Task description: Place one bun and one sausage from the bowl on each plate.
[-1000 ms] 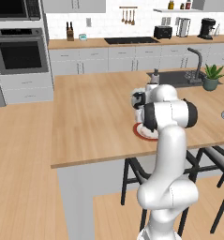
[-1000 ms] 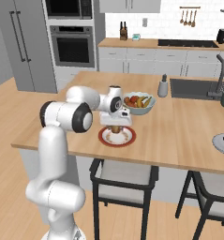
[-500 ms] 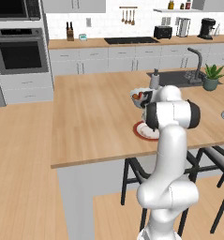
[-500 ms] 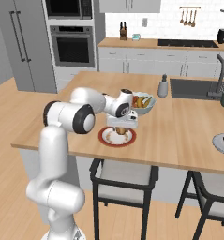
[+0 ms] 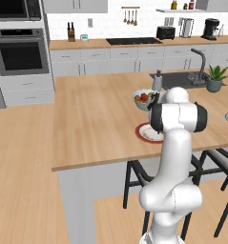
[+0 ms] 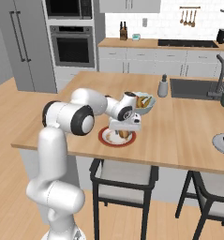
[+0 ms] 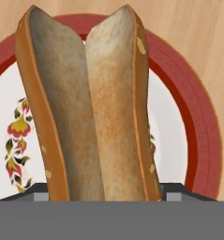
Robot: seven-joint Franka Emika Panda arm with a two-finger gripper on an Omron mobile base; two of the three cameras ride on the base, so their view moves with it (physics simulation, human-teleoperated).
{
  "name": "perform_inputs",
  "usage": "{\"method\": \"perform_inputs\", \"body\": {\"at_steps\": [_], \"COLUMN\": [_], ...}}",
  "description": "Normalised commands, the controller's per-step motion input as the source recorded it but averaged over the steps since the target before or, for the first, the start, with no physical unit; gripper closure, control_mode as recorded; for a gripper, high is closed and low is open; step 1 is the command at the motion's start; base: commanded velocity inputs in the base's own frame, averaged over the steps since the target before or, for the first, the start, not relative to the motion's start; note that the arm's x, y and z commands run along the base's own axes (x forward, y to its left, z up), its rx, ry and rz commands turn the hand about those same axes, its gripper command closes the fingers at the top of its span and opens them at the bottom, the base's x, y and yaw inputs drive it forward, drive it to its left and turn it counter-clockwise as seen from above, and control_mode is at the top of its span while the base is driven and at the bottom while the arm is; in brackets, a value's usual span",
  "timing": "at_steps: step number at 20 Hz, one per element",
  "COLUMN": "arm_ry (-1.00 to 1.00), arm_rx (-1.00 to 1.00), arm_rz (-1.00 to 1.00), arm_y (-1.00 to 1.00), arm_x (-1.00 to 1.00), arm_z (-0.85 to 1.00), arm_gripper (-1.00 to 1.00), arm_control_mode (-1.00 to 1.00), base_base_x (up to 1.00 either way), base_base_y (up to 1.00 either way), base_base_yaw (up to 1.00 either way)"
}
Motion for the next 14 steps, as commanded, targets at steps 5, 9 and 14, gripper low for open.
{"method": "perform_inputs", "body": {"at_steps": [5, 9, 14], "arm_ry": [0.0, 0.01, 0.0], "arm_rx": [0.0, 0.0, 0.0], "arm_rz": [0.02, 0.0, 0.0], "arm_y": [0.0, 0.03, 0.01], "arm_x": [0.0, 0.1, 0.02], "arm_z": [-0.1, 0.0, 0.05], "arm_gripper": [1.0, -1.0, -1.0], "arm_control_mode": [-1.0, -1.0, -1.0], "base_base_x": [0.0, 0.0, 0.0], "base_base_y": [0.0, 0.0, 0.0], "base_base_yaw": [0.0, 0.0, 0.0]}}
